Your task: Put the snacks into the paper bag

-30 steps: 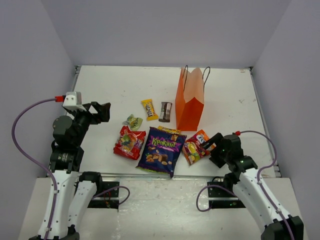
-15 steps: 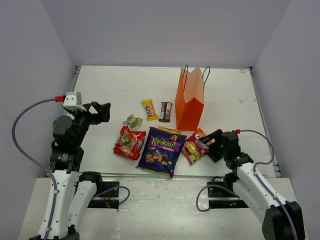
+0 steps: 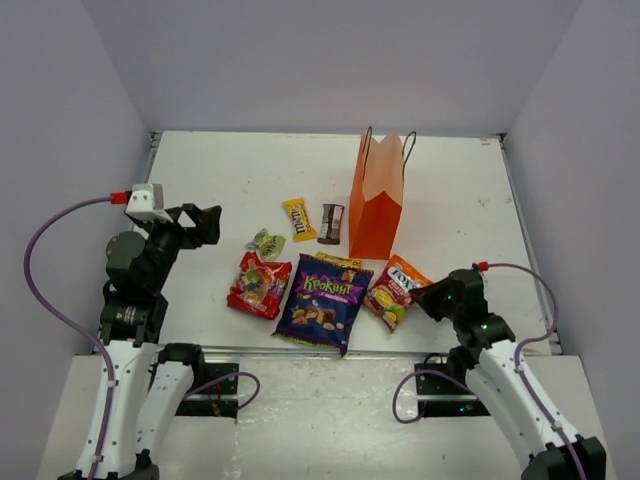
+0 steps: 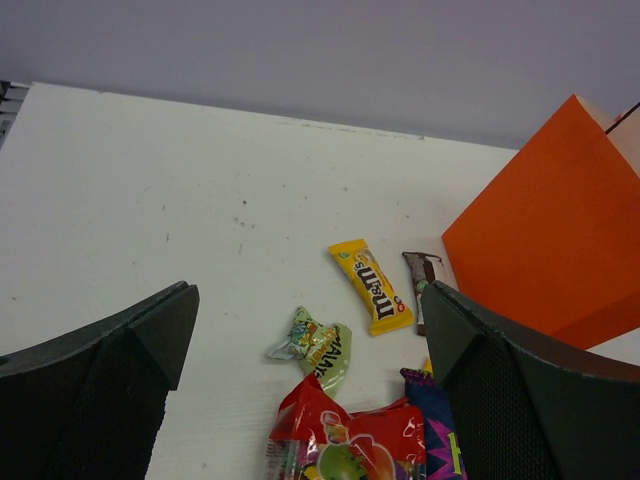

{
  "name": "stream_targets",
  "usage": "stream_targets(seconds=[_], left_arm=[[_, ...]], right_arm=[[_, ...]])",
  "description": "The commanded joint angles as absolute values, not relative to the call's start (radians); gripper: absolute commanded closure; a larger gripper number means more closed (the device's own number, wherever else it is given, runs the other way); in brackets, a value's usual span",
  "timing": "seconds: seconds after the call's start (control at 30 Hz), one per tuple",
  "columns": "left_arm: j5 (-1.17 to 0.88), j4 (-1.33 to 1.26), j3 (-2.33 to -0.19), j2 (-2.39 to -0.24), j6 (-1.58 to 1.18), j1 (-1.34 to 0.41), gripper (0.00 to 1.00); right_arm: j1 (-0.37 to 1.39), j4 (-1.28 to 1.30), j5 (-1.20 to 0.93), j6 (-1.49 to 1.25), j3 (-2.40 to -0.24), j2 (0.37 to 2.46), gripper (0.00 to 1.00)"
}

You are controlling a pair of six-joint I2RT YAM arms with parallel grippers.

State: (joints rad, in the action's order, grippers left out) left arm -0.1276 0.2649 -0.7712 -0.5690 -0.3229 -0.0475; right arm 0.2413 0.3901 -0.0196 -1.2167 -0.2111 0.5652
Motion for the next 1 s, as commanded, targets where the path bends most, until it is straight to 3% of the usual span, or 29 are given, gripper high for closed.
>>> stream_targets(seconds=[0.0, 0.2, 0.97], left_arm=[[-0.14, 0.261, -0.782, -0.561, -0.319, -0.052, 0.0], [-0.147, 0.259, -0.781, -0.561, -0.319, -0.052, 0.0], [-0.155, 0.256, -0.779, -0.56, -0.318, -0.052, 0.0]], right_arm=[[0.244, 0.514, 0.021, -1.137, -0.308, 0.454, 1.0], [0.244, 0.624, 0.014, -0.988, -0.495, 0.33, 1.0], [0.258, 0.535, -0.12, -0.681, -1.117, 0.617, 1.0]])
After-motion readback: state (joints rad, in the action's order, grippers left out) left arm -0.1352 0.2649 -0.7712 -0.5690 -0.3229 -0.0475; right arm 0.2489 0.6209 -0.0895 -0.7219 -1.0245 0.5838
